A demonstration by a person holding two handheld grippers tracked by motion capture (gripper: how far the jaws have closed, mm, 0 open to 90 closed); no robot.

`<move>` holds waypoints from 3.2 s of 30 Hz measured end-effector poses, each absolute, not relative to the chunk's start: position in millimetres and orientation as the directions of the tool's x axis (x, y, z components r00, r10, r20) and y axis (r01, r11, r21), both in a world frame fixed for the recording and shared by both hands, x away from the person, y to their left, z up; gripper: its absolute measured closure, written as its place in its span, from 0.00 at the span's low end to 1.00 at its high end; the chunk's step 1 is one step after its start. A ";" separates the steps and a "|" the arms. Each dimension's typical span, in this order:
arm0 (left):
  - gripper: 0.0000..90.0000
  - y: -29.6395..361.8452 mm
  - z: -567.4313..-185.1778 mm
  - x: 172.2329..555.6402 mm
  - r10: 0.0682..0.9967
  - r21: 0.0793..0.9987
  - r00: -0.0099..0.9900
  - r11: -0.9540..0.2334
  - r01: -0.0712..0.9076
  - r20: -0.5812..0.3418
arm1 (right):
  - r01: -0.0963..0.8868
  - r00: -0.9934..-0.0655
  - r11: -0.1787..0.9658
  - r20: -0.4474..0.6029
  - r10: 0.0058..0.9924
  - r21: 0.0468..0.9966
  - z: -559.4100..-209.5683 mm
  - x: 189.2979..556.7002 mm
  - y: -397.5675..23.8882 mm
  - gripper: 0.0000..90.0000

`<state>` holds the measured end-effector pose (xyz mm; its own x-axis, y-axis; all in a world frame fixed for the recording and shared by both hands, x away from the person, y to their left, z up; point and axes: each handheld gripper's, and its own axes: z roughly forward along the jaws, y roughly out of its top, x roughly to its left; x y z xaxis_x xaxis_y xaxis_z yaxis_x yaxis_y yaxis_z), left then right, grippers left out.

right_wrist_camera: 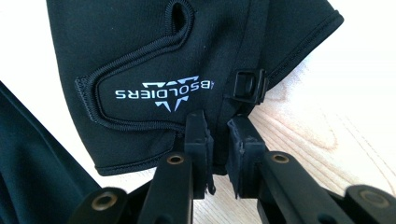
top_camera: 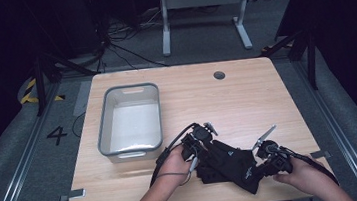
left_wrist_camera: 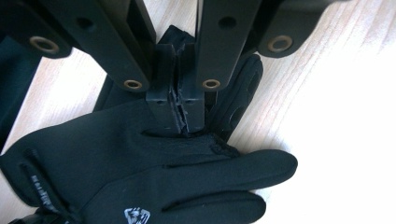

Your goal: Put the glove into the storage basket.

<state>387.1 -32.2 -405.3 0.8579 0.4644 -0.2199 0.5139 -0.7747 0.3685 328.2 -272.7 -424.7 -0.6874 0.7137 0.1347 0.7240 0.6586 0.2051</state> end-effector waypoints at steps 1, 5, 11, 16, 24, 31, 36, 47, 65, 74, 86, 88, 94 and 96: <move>0.98 -32.1 -404.1 386.5 0.461 0.373 0.859 -0.774 0.511 -0.220 | 0.724 -0.687 0.659 0.132 0.714 0.205 -424.2 327.9 -272.3 0.89; 0.99 -32.5 -399.8 383.4 0.452 0.383 0.867 -0.778 0.498 -0.209 | 0.721 -0.689 0.660 0.113 0.716 0.210 -421.1 327.1 -271.9 0.90; 0.99 -28.0 -383.8 376.9 0.441 0.440 0.876 -0.759 0.481 -0.196 | 0.734 -0.671 0.634 0.121 0.731 0.243 -405.8 324.5 -278.3 0.92; 0.99 -24.4 -375.3 373.2 0.439 0.458 0.880 -0.755 0.470 -0.180 | 0.726 -0.671 0.621 0.104 0.734 0.297 -386.3 319.7 -283.4 0.92; 0.99 -14.7 -365.3 364.8 0.444 0.481 0.879 -0.740 0.470 -0.174 | 0.700 -0.683 0.627 0.062 0.728 0.341 -375.2 321.7 -282.3 0.93; 0.99 -7.6 -363.2 355.4 0.457 0.477 0.874 -0.738 0.478 -0.169 | 0.665 -0.693 0.628 0.022 0.721 0.404 -365.2 331.3 -280.0 0.94; 0.99 -4.3 -361.3 346.8 0.459 0.477 0.872 -0.736 0.480 -0.168 | 0.649 -0.698 0.630 0.005 0.716 0.426 -362.3 336.3 -276.9 0.94; 0.99 -1.0 -362.2 332.5 0.454 0.448 0.873 -0.752 0.484 -0.181 | 0.611 -0.724 0.653 -0.017 0.689 0.447 -364.8 351.0 -264.7 0.95; 0.99 -11.8 -373.4 328.3 0.417 0.371 0.883 -0.801 0.469 -0.216 | 0.631 -0.734 0.669 0.024 0.678 0.393 -359.8 348.6 -264.5 0.94; 0.99 -15.8 -379.2 329.5 0.415 0.338 0.883 -0.816 0.468 -0.221 | 0.646 -0.730 0.667 0.046 0.682 0.372 -371.0 354.6 -264.9 0.94; 0.99 -15.8 -387.3 333.2 0.423 0.309 0.875 -0.821 0.480 -0.234 | 0.651 -0.732 0.671 0.062 0.678 0.353 -386.2 362.9 -260.6 0.94; 0.99 -17.1 -388.9 333.2 0.422 0.310 0.875 -0.821 0.480 -0.238 | 0.657 -0.729 0.668 0.068 0.681 0.350 -389.0 364.8 -261.4 0.94; 0.91 -19.5 -393.8 335.4 0.414 0.291 0.871 -0.827 0.481 -0.264 | 0.687 -0.702 0.650 0.069 0.709 0.324 -396.2 368.9 -264.1 0.79; 0.79 -16.8 -391.3 337.5 0.423 0.310 0.866 -0.813 0.493 -0.268 | 0.683 -0.688 0.641 0.011 0.726 0.350 -394.5 369.7 -267.5 0.75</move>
